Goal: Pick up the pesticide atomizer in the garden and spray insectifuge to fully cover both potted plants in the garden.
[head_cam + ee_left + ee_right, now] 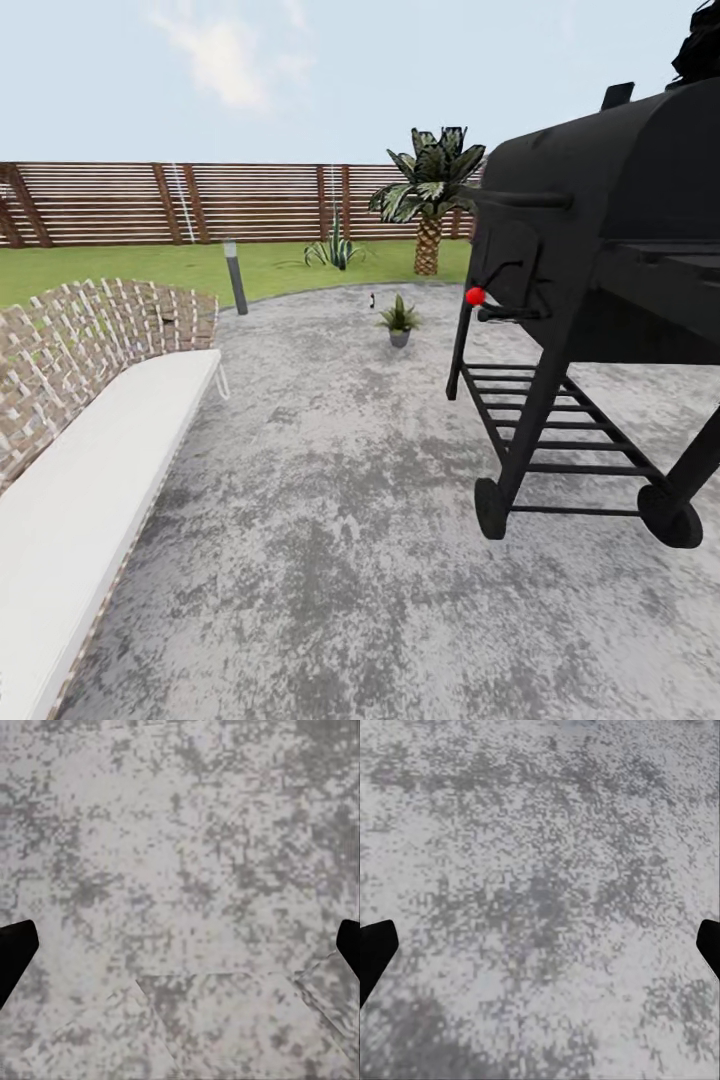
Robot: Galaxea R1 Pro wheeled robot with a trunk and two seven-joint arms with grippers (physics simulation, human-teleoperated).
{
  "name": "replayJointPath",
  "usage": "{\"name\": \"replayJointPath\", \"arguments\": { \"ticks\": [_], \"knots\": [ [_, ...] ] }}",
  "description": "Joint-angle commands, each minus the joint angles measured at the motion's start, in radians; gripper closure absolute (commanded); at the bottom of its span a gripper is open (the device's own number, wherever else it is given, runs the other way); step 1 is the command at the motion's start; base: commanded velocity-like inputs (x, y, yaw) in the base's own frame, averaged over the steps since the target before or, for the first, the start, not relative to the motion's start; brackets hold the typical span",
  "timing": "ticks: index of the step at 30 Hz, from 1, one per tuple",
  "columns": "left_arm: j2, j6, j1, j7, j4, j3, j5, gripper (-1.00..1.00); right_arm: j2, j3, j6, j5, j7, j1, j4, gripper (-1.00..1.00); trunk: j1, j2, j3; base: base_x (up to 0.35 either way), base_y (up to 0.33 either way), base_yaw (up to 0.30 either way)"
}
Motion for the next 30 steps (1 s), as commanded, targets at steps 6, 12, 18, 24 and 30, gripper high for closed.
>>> {"name": "replayJointPath", "arguments": {
  "ticks": [6,12,18,24,30],
  "knots": [
    [-0.001,-0.003,-0.001,0.0,0.001,0.002,-0.001,-1.0,0.0,0.001,-0.002,0.004,-0.006,0.0,0.0,-1.0,0.0,0.0,-0.001,0.34,0.0,0.232],
    [-0.001,-0.003,-0.001,0.0,0.001,0.002,-0.001,-1.0,0.0,0.0,-0.002,0.004,-0.008,0.0,0.0,-1.0,0.0,0.0,-0.001,0.34,0.0,0.033],
    [-0.001,-0.003,-0.001,0.0,0.001,0.002,-0.001,-1.0,0.0,-0.001,-0.003,0.003,-0.009,0.0,-0.002,-1.0,0.0,0.0,-0.001,0.34,0.0,0.002],
    [-0.001,-0.003,-0.001,0.0,0.001,0.002,-0.004,-1.0,0.0,-0.004,-0.003,0.002,-0.011,0.0,-0.007,-1.0,0.0,0.0,-0.001,0.34,0.0,0.0],
    [-0.001,-0.003,-0.001,0.0,0.001,0.002,-0.003,-1.0,-0.001,-0.001,-0.001,0.004,-0.004,0.0,-0.006,-1.0,0.0,0.0,-0.001,0.34,0.0,0.0]
  ]
}}
